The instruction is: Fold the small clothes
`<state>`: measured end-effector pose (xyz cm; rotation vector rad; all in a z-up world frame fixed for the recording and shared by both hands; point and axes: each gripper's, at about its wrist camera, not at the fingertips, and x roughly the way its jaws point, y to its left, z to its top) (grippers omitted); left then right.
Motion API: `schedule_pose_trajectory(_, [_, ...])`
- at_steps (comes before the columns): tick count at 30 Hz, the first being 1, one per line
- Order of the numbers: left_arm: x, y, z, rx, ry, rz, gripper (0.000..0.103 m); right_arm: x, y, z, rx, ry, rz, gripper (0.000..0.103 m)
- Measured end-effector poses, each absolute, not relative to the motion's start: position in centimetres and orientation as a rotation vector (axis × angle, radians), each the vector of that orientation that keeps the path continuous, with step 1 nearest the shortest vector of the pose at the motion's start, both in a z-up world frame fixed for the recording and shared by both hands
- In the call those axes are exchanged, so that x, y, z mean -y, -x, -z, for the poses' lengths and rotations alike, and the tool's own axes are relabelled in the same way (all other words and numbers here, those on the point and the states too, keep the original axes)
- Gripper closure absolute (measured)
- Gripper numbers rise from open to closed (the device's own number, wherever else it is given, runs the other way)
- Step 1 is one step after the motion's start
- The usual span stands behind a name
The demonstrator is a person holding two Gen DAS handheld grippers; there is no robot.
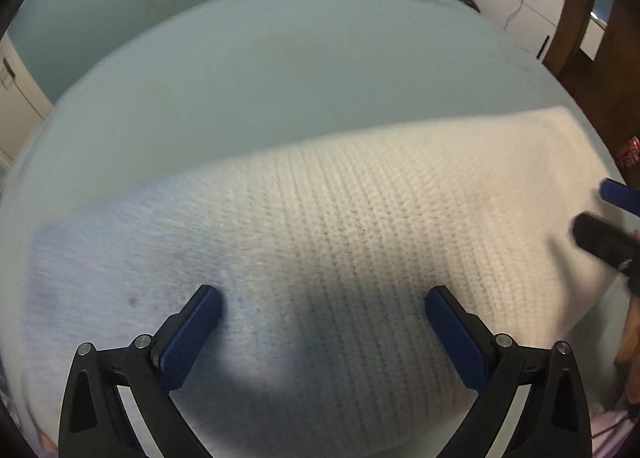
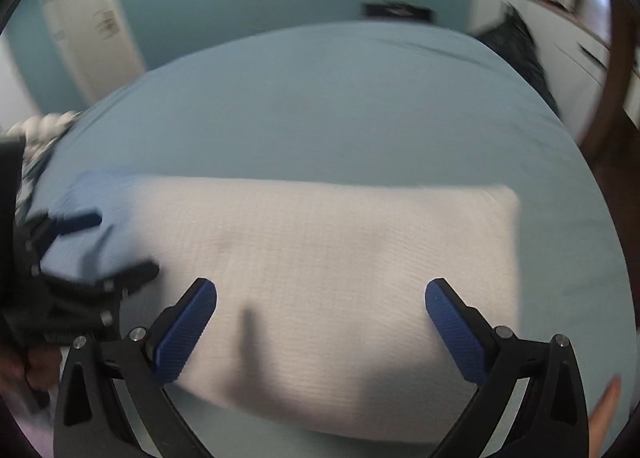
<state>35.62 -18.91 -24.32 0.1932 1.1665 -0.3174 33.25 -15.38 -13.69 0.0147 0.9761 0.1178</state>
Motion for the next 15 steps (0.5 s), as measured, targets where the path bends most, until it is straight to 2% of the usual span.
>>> schedule_pose_trajectory(3, [18.8, -34.3, 25.2, -1.069, -0.233, 0.347, 0.0, 16.2, -32.8, 15.0, -1.023, -0.07, -0.105, 0.001])
schedule_pose_trajectory(7, [17.3, -34.7, 24.4, -1.121, -0.21, 0.382, 0.0, 14.7, -32.8, 17.2, -1.031, 0.09, -0.145, 0.001])
schedule_pose_trajectory(11, [13.0, -36.4, 21.5, -1.142, -0.14, 0.421, 0.0, 14.2, -31.6, 15.7, -1.059, 0.074, -0.15, 0.001])
schedule_pose_trajectory(15, [10.6, -35.7, 20.2, -1.106, -0.187, 0.392, 0.0, 15.2, -30.6, 13.6, -1.045, 0.009, -0.23, 0.001])
